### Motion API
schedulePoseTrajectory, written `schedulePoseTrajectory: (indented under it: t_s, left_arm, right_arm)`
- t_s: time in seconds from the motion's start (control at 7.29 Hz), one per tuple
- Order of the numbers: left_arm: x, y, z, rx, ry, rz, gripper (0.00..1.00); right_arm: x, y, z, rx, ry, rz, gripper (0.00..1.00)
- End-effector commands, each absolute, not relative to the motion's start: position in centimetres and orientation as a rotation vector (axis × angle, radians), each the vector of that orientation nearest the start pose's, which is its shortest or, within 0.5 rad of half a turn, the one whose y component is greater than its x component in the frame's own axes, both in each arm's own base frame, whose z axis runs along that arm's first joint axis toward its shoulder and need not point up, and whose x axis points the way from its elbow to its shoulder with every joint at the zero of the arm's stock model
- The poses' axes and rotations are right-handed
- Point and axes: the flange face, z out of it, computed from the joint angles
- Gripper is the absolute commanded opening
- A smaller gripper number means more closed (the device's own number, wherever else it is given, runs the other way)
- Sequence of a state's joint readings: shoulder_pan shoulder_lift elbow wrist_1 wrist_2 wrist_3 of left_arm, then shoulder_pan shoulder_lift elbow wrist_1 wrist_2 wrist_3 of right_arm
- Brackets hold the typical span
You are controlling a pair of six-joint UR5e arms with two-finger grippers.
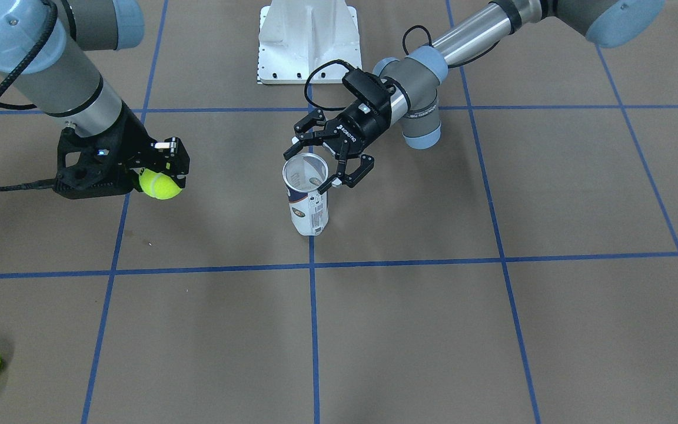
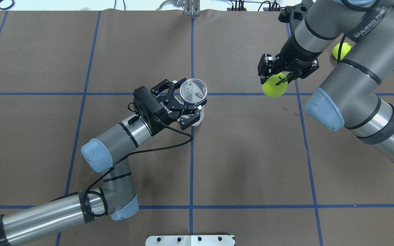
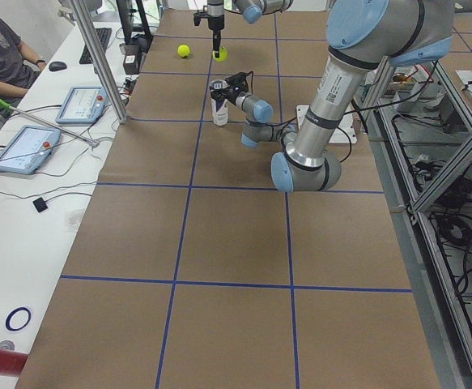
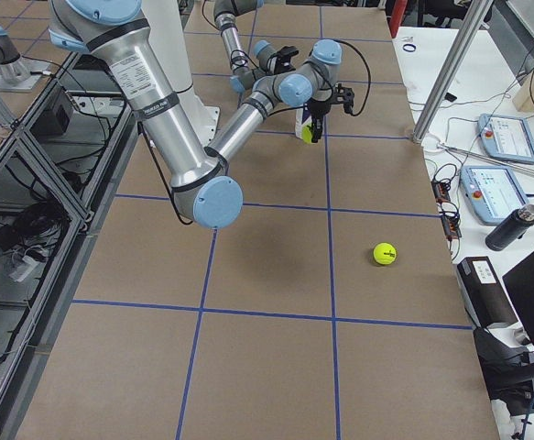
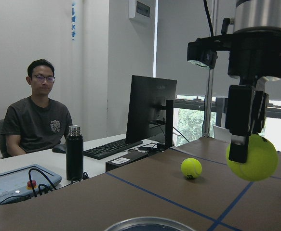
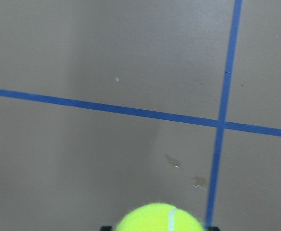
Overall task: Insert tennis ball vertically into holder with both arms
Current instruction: 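Carry the ball with the right gripper above the can's open top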
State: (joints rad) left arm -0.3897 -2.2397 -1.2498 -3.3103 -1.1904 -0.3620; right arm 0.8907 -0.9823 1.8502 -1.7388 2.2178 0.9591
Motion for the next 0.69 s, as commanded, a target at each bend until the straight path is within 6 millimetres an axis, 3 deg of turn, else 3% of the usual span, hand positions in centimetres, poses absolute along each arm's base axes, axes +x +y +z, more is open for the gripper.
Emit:
schedulePoseTrajectory:
  t_s: [0.0,0.14,0.27,0.55]
  left_arm:
    - [54.9,-40.9,23.0,1.619,1.257,0.112,0.91]
    - [54.9,-40.9,23.1,1.618,1.255,0.113,0.91]
    - [54.9,-40.9,23.1,1.618,1.255,0.113,0.91]
    - [54.9,-40.9,23.0,1.619,1.257,0.112,0.91]
  right_arm:
    - [-37.1,-51.9,14.8,-0.041,-0.969,0.112,0.00]
    - [-39.1,-52.1,12.0,-0.058,-0.983,0.129,0.00]
    - [-39.9,-51.7,9.9,-0.065,-1.003,0.142,0.00]
    - [-42.1,-51.4,8.4,-0.056,-0.993,0.145,0.00]
